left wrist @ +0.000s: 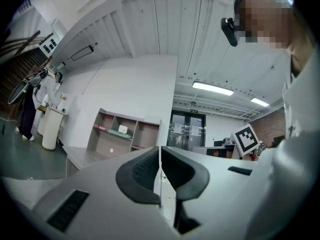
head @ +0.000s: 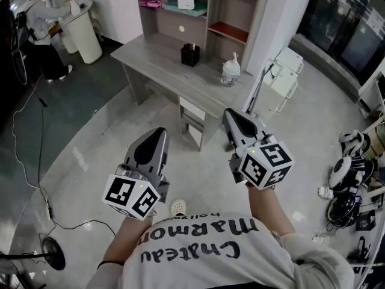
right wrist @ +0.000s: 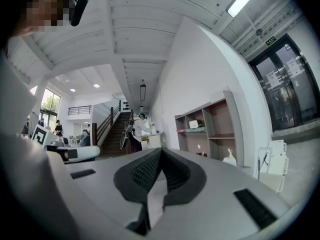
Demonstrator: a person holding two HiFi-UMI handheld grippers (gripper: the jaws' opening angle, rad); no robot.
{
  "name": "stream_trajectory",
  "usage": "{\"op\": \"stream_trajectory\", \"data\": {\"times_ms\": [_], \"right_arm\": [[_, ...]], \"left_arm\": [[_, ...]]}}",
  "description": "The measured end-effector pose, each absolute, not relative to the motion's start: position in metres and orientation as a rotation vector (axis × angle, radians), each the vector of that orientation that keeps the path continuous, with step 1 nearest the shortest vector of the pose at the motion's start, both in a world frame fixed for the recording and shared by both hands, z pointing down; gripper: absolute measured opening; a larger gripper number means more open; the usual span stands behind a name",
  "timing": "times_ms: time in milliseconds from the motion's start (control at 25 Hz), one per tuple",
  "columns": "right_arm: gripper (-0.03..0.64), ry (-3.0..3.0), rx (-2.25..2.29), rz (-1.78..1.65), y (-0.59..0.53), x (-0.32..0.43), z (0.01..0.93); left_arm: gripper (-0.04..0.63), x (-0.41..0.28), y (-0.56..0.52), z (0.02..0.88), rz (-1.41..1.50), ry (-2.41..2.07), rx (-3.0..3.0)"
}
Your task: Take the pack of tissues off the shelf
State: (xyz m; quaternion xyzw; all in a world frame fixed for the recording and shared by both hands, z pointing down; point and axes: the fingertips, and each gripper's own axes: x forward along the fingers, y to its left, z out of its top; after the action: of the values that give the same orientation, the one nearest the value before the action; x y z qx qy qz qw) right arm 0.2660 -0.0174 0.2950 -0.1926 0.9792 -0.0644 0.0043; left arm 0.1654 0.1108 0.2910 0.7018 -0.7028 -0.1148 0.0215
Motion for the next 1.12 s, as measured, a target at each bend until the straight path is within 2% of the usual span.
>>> {"op": "stream_trajectory", "data": {"times_ms": [440, 1120], "right_arm": [[0.009, 2.969, -0.658, -0.17, -0.043, 0.182, 0.271], [0.009, 2.951, -0.654, -0.11, -0.047, 0.135, 0.252]], "left_arm": [[0.021, 0.07, 0.081, 0.261, -0.346, -2.148, 2.295], [0.02, 0.005, 0.078, 0.26, -0.453, -2.178, 2.185]]}}
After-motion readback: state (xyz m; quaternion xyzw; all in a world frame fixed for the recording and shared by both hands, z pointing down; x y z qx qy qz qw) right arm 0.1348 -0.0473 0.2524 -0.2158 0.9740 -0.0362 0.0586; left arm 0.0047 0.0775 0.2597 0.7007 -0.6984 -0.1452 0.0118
